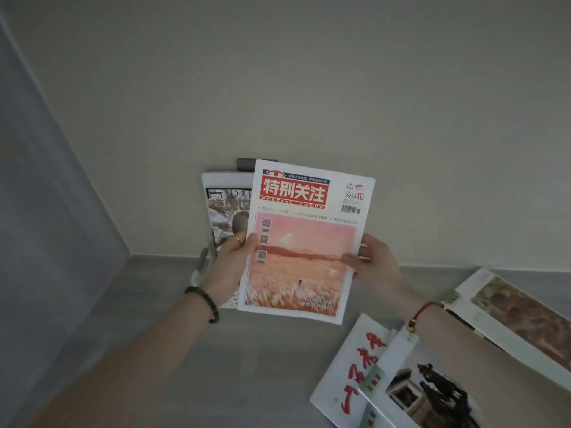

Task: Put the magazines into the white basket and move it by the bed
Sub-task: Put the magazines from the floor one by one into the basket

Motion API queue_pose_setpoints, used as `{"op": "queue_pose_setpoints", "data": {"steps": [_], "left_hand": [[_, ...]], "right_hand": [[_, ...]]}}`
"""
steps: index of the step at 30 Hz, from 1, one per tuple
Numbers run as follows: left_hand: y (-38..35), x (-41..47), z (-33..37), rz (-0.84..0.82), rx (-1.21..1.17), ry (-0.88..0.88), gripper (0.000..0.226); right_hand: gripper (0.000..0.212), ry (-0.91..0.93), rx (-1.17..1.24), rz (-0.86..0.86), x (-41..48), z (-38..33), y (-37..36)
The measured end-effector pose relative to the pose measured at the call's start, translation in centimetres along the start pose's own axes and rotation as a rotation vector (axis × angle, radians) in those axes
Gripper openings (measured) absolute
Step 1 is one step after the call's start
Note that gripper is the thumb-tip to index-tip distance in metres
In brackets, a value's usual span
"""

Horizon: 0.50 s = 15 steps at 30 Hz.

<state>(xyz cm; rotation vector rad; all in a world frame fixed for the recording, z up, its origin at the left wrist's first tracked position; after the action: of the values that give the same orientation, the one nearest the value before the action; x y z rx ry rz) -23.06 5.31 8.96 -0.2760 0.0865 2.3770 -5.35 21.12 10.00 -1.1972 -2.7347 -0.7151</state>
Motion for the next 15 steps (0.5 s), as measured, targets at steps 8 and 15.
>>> {"op": "queue_pose_setpoints", "data": {"steps": [8, 15], "left_hand": [[8.3, 5.3, 5.3, 0.315, 0.297, -0.192, 0.02], [11.3, 9.8, 1.4, 0.45, 0.369, -0.091, 0.011]], "right_hand": [[0.01, 0.135, -0.103, 0.198, 8.5, -3.9, -6.3], [0.014, 0.004, -0.135, 0.224, 11.2, 0.4, -11.7]]}}
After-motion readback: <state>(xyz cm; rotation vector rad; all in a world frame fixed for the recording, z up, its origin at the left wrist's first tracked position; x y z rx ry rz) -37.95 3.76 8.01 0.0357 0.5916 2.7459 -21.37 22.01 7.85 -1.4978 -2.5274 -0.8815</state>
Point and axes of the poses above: each hand's wrist, its own x-axis towards the middle knuckle, its own y-axis out of the back of the hand, z = x × y, the point moved 2 cm from there along x, towards the middle knuckle, and after that the axes turned 12 degrees about y, right-handed, at the moved point
